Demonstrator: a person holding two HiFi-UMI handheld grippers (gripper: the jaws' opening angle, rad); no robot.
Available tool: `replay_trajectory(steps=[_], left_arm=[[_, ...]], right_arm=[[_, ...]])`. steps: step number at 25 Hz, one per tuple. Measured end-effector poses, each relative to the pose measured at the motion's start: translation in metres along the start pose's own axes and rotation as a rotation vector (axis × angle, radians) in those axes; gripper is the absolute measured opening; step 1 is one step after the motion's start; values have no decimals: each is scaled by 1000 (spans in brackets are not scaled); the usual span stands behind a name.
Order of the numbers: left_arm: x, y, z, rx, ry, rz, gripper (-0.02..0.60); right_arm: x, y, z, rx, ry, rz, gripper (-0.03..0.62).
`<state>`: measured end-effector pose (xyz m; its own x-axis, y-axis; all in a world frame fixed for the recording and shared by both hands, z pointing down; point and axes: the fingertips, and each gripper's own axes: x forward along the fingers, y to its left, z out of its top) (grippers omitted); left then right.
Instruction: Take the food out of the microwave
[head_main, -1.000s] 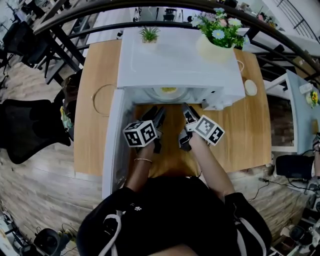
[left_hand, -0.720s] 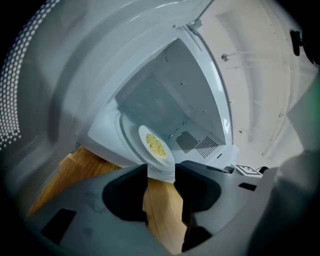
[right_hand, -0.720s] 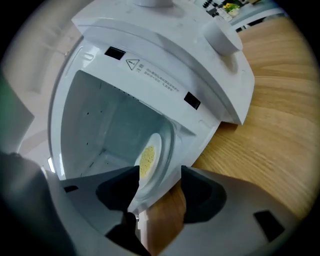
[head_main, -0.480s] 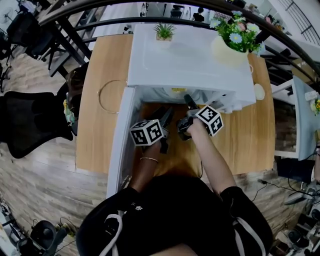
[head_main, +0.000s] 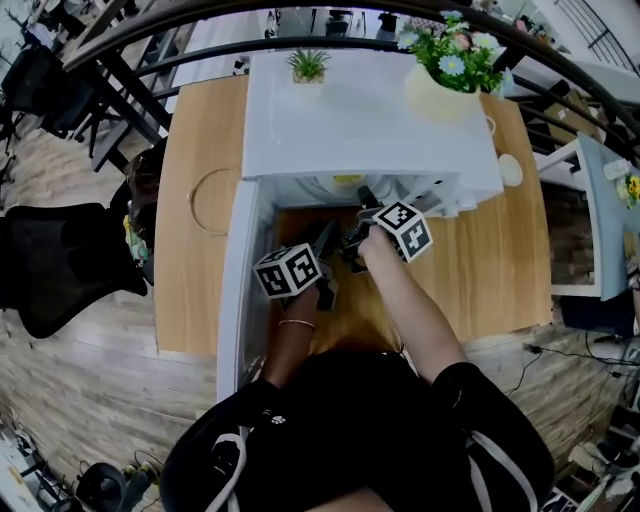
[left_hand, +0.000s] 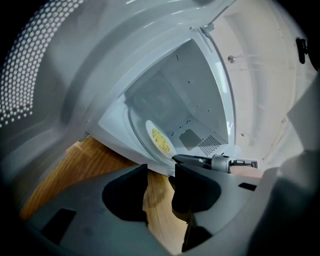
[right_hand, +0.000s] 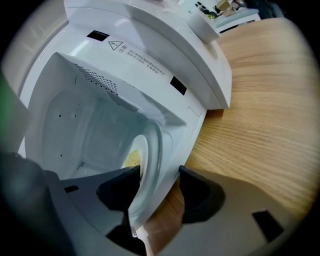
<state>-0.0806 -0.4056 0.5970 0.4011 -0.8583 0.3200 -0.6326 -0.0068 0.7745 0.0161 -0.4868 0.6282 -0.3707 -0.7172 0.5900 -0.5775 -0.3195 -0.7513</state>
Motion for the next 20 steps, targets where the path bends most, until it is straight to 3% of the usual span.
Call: replay_trajectory(steps=[8, 14, 16, 20], left_arm=[[-3, 2, 2, -26, -12, -9, 150], [3, -5, 0, -38, -9, -38, 150], [5, -10, -3, -45, -1, -52, 150], [9, -17, -9, -46, 15, -61, 152]], right_arm=[[-5, -3, -2, 6, 31, 61, 210], [-13, 1, -2, 61, 51, 131, 115], [-17, 2, 0, 78, 42, 163, 32], [-23, 0, 3, 106, 51, 193, 29]])
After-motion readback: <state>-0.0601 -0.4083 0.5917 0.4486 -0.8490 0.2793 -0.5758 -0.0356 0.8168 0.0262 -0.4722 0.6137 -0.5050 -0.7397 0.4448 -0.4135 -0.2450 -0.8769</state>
